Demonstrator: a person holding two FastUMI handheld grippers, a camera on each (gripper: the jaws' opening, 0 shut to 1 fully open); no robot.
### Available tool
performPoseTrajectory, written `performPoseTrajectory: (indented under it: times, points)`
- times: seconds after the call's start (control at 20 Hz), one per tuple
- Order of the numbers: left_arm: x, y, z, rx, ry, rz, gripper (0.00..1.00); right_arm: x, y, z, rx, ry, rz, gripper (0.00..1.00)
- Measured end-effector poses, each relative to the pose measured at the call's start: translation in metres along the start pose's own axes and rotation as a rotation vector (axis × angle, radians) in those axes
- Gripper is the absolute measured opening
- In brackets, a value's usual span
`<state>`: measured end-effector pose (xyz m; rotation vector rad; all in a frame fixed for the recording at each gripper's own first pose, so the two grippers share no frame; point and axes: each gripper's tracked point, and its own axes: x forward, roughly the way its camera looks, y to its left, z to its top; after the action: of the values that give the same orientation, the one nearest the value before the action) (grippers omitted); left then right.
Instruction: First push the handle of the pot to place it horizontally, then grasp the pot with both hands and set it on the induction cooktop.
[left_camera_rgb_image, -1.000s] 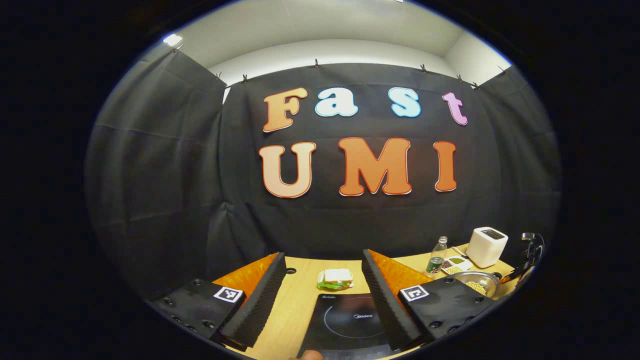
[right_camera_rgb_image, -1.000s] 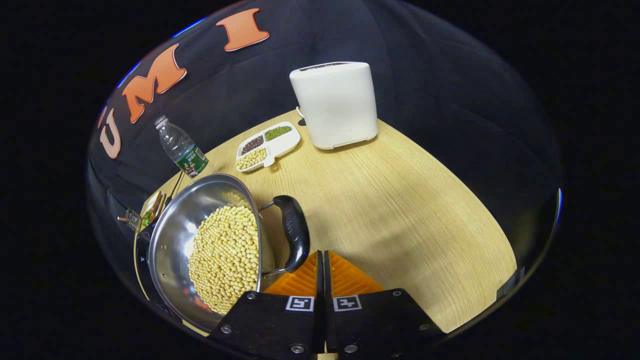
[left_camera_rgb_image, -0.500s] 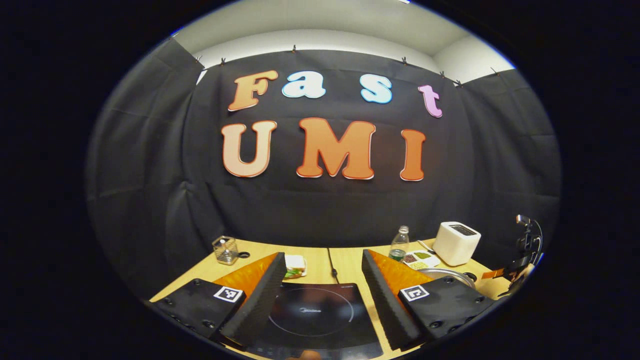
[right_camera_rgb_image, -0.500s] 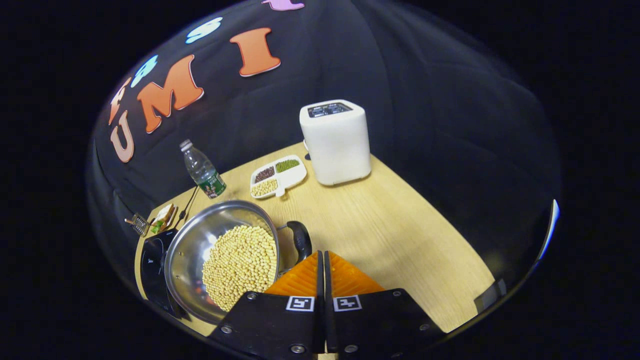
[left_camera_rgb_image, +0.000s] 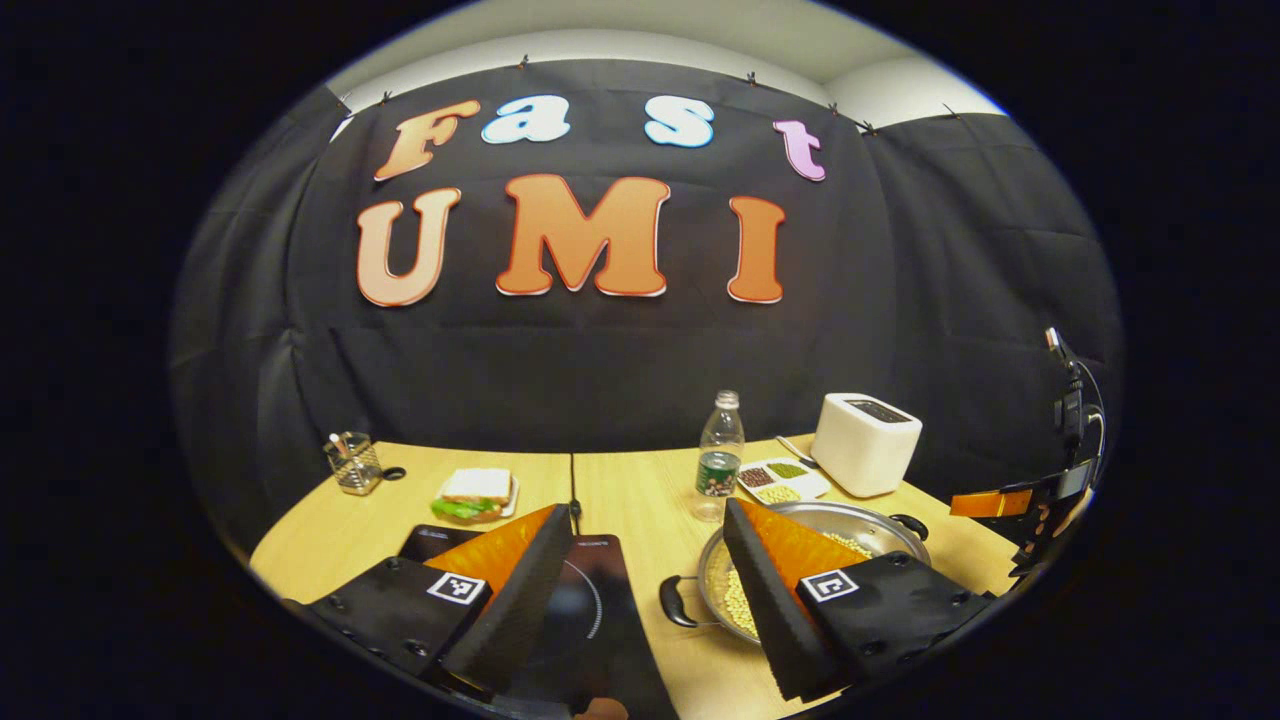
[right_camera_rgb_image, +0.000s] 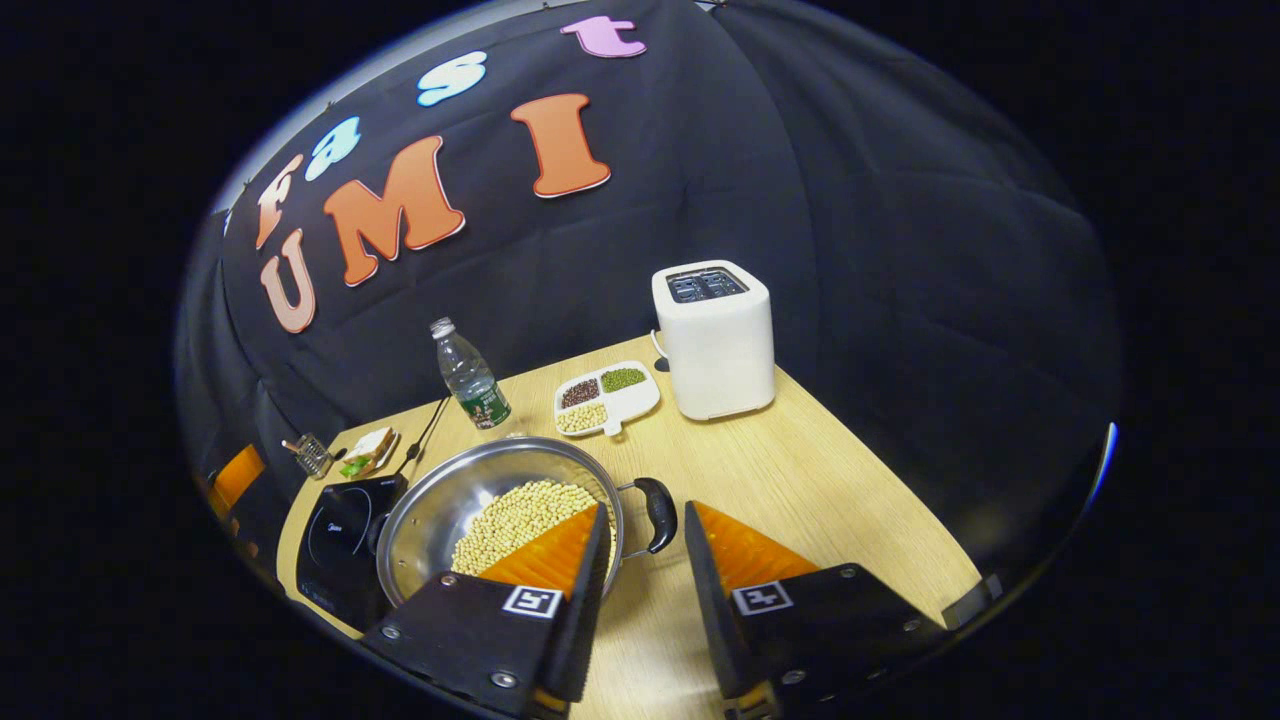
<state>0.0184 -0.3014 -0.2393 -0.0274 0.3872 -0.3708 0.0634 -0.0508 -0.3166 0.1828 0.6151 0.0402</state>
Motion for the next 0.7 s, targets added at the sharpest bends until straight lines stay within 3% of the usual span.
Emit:
performPoseTrajectory:
  times: [0.15,0.35,0.7]
  points:
    - [0.022,-0.014,-0.033,-0.007,0.073,-0.026,0.99,0.013,-0.002,-0.001,-0.068,-0.014,-0.029,0.74]
    - [0.048,-0.026,-0.07,-0.013,0.162,-0.046,0.97,0.034,-0.003,-0.009,-0.102,0.013,-0.04,0.9]
    - [0.078,-0.029,-0.116,-0.028,0.292,-0.04,1.0,0.073,0.002,-0.025,-0.101,0.082,-0.046,0.94]
